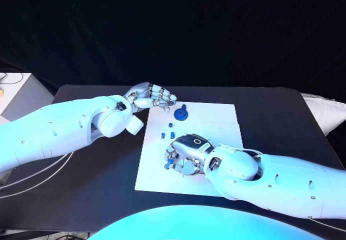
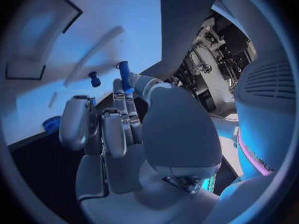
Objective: Assemble the parts on the task board
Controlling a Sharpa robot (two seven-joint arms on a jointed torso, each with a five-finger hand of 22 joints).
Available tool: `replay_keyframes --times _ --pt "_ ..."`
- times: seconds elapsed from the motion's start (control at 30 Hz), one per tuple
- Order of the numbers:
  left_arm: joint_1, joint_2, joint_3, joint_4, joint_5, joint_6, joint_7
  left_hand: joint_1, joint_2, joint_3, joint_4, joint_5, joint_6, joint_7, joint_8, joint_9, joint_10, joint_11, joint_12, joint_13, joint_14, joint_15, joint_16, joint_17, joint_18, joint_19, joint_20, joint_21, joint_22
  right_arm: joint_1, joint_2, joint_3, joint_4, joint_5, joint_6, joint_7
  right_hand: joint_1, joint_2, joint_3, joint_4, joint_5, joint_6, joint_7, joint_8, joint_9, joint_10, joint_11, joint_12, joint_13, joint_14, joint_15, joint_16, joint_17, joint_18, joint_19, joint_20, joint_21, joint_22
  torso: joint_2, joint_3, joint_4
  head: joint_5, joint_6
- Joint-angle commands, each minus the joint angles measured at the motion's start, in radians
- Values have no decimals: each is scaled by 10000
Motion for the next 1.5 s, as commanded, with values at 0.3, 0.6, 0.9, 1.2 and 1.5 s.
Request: replay_keyframes --times 0.3,0.6,0.9,1.2,1.5 --pt "-2 -2 5 1 61 133 94 -15 51 -67 24 34 -103 257 5 -21 -25 33 -27 12 -4 39 -39 -14 121 86 34 -67 -33 -120 148 -14 -185 -360 159 -429 -59 65 25 -40 33 -20 4 23 10 25 -13 65 20 361 -15 -22 0 -125 76 -45 -87 1620 4 6 5 13 1" --pt "-2 -2 5 -3 62 143 86 -15 51 -67 24 34 -103 257 5 -21 -25 33 -27 12 -4 39 -39 -14 121 86 34 -67 -33 -166 205 -14 -234 -383 210 -413 -66 66 33 -51 29 -22 4 24 12 22 -13 63 21 360 -13 -21 2 -125 75 -44 -87 1621 -2 1 -5 14 1" --pt "-2 2 5 -10 65 148 78 -15 51 -67 24 34 -103 257 5 -21 -25 33 -27 12 -4 39 -39 -14 121 86 34 -67 -33 -174 231 -17 -332 52 206 133 -510 -473 -61 -265 209 -760 335 -417 -138 -1008 321 25 -88 63 267 -485 -827 141 -471 145 -1954 1143 1 0 1 10 1" --pt "-2 -15 5 -5 65 133 72 -23 54 -75 36 34 -106 257 10 -25 -27 34 -27 12 -3 41 -42 -13 120 93 36 -83 -45 -176 202 -25 -348 195 105 353 -662 -614 -554 -415 245 -1122 358 -688 -231 -1700 404 144 -68 -200 347 -744 -1344 272 -744 261 -2817 900 -3 0 7 4 1" --pt "-2 -26 5 1 65 130 68 -23 54 -75 36 34 -106 257 10 -25 -27 34 -27 12 -3 41 -42 -13 120 93 36 -83 -45 -179 146 -28 -313 309 -392 483 -637 -562 -880 -464 266 -1197 422 -776 -263 -1969 456 265 -55 -315 392 -829 -1536 323 -851 304 -3200 789 3 1 2 -12 1"
